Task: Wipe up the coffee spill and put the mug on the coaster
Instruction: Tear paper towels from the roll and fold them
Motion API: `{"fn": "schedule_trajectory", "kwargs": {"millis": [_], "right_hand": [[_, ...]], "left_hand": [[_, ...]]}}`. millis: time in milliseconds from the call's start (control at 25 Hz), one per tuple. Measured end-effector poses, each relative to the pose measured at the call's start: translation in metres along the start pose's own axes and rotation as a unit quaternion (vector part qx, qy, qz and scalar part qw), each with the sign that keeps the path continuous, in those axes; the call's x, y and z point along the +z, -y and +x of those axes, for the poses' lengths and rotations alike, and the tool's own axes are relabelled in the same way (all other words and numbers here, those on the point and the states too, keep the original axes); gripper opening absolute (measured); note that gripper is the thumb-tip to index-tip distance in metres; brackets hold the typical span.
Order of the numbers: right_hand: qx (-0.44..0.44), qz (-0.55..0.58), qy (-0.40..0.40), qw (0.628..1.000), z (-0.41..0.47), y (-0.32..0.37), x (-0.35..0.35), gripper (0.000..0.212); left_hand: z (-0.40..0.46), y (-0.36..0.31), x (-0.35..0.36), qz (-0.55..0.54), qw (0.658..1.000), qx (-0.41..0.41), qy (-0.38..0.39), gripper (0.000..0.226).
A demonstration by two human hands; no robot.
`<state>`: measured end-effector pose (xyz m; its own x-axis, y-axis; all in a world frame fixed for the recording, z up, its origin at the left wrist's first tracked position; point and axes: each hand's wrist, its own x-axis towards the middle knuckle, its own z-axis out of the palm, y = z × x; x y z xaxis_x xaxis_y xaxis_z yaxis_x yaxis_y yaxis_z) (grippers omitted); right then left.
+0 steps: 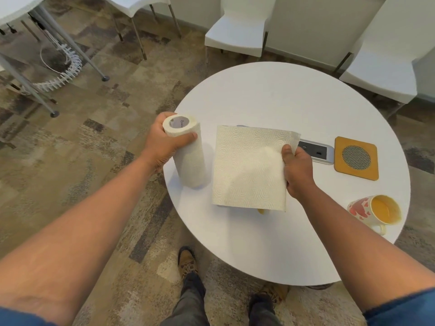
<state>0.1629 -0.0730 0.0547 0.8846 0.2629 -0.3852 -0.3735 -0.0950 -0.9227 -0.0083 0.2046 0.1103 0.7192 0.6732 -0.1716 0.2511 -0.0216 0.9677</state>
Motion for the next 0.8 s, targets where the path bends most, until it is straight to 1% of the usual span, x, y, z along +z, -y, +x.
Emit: {"fn": "schedule_trajectory", "kwargs": {"millis": [160,240,400,560,680,800], "right_hand": [[-0.009,0.002,0.0,1.0,-0.001,0.005,-0.005,0.016],[-0.015,-0.002,-0.002,1.0,-0.003,0.007,-0.007,0.016],[-0.016,-0.003,-0.004,1.0,-0.007,0.005,-0.009,0.016],[-0.018,-0.003,-0.004,1.0,-0.011,0.004,-0.011,0.017],[-0.018,-0.001,-0.006,1.0,-0.015,0.004,-0.011,0.018],[-0.014,0.0,-0.01,1.0,-0.018,0.005,-0.012,0.017]], "left_hand": [[-0.001,0.011,0.008,0.099,0.994,0.033,-0.013,0.061],[-0.003,0.019,0.01,0.129,0.991,0.037,-0.017,0.063],[-0.008,0.029,0.014,0.138,0.99,0.02,-0.028,0.064],[-0.01,0.036,0.015,0.139,0.99,0.01,-0.033,0.071],[-0.012,0.037,0.015,0.149,0.988,0.016,-0.027,0.084],[-0.013,0.041,0.012,0.146,0.989,0.014,-0.014,0.112]]}}
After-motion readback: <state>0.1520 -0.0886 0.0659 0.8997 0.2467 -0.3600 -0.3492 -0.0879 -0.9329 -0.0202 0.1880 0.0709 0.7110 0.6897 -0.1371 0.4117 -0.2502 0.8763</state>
